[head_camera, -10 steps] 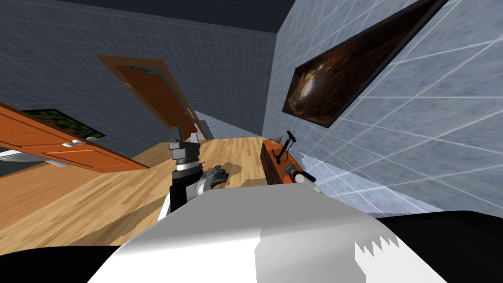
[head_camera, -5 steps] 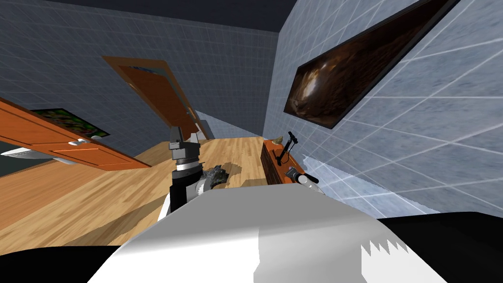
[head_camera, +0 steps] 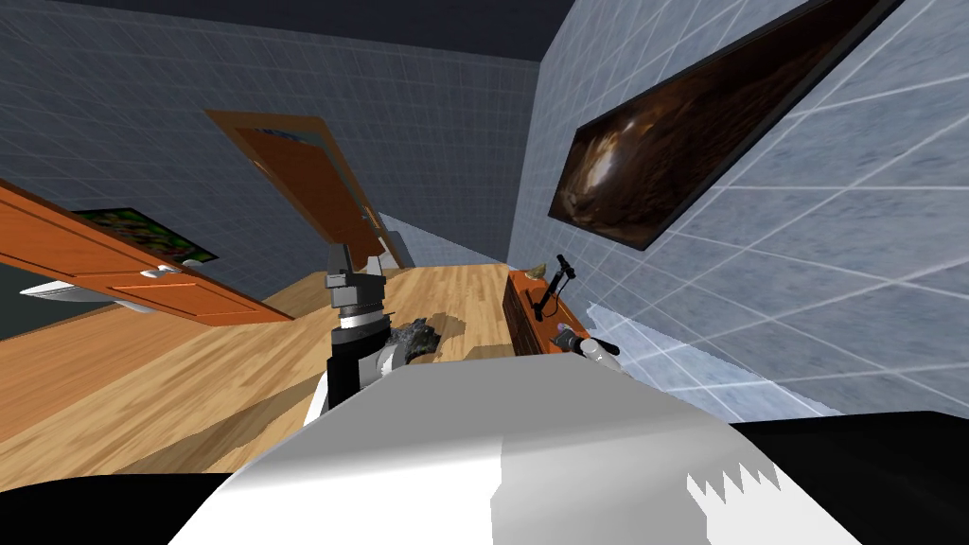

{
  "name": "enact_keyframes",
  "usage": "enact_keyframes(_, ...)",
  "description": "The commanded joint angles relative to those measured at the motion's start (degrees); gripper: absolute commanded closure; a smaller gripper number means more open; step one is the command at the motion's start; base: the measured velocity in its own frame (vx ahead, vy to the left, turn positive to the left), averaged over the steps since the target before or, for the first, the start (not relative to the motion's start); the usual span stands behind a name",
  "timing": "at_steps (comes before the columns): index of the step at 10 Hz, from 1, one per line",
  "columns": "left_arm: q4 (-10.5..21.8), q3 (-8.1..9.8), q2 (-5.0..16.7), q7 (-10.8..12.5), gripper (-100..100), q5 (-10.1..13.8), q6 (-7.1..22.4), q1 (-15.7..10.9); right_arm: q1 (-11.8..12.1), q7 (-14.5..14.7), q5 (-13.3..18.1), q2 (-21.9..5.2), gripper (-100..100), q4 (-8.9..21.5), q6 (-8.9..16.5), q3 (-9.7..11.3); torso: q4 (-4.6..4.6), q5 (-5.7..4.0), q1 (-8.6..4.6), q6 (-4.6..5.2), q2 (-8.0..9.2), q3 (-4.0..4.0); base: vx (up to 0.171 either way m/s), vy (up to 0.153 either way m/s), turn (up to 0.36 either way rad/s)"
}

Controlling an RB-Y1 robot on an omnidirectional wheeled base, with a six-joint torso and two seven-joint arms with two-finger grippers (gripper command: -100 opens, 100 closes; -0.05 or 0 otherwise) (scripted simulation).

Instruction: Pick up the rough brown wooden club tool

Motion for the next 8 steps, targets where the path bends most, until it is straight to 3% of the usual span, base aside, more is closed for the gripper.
enact_keyframes(1, 0.0, 0.0, 0.0, 0.0, 0, 0.0, 0.0, 0.0, -0.59, -0.36, -2.86, -0.91, -100, 2.86, 2.86, -0.46, 0.0, 0.0, 0.0, 0.0, 0.0, 0.0, 0.033, -0.028, 0.034)
enact_keyframes(2, 0.0, 0.0, 0.0, 0.0, 0, 0.0, 0.0, 0.0, -0.59, -0.36, -3.22, -0.91, -100, 4.89, 2.94, -0.46, 0.0, 0.0, -0.03, -0.01, -0.02, -0.01, 0.029, -0.026, 0.022)
enact_keyframes(5, 0.0, 0.0, 0.0, 0.0, 0, 0.0, 0.0, 0.0, -1.88, -1.23, -8.06, -2.85, -100, 11.37, 7.73, -1.33, 0.0, -0.01, -0.01, 0.0, 0.02, 0.01, 0.023, -0.025, 0.025)
enact_keyframes(8, 0.0, 0.0, 0.0, 0.0, 0, 0.0, 0.0, 0.0, -2.46, -1.63, -10.29, -3.76, -100, 15.29, 10.68, -1.69, 0.01, 0.0, -0.01, 0.0, 0.03, 0.02, 0.019, -0.023, 0.016)
